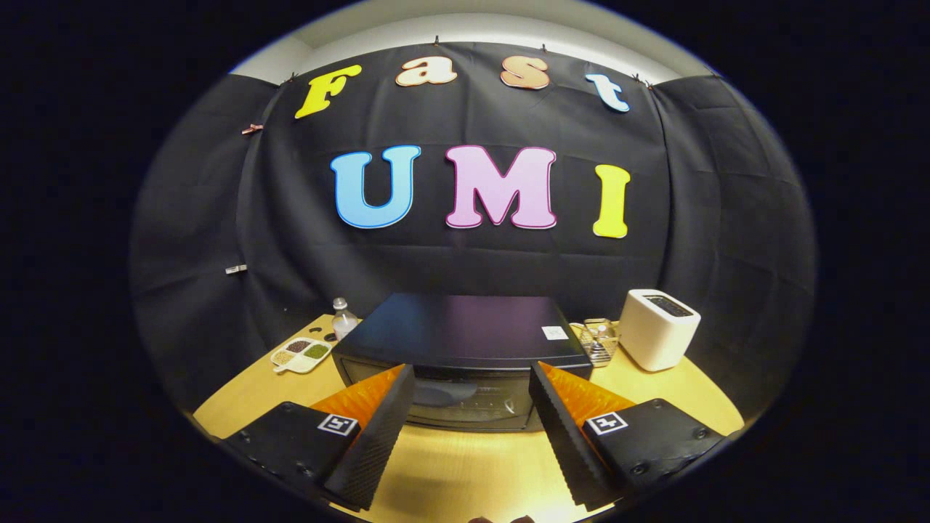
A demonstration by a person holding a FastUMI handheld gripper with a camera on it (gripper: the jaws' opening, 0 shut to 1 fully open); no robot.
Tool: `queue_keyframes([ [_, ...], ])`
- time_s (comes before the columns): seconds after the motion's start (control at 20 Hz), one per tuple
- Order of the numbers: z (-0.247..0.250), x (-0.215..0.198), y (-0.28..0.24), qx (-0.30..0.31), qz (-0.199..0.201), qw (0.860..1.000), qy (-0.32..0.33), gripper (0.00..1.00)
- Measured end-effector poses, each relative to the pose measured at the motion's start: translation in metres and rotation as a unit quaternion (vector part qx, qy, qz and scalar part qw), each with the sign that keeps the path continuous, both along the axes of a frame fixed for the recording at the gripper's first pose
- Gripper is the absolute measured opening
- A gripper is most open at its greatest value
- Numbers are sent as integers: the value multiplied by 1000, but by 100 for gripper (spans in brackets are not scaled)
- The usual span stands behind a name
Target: Open the toaster oven, put the food inside, and close the toaster oven door.
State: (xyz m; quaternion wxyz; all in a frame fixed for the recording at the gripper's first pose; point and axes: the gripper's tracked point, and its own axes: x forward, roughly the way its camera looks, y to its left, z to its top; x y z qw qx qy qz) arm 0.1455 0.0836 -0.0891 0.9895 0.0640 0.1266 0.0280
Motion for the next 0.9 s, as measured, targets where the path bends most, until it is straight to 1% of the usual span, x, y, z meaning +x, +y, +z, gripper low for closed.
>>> queue_keyframes([
  [0.2,-19,35,28,0,2,1000,12,98],
  [0.45,-50,61,25,12,-28,998,47,98],
  [0.5,-59,63,26,15,-30,997,63,98],
  [0.55,-76,64,25,10,-32,995,93,98],
  [0.65,-69,63,21,23,-44,995,85,100],
  [0.7,-76,60,24,22,-44,994,98,100],
  [0.75,-76,64,25,20,-47,995,85,100],
  [0.9,-81,50,30,34,-49,994,97,100],
])
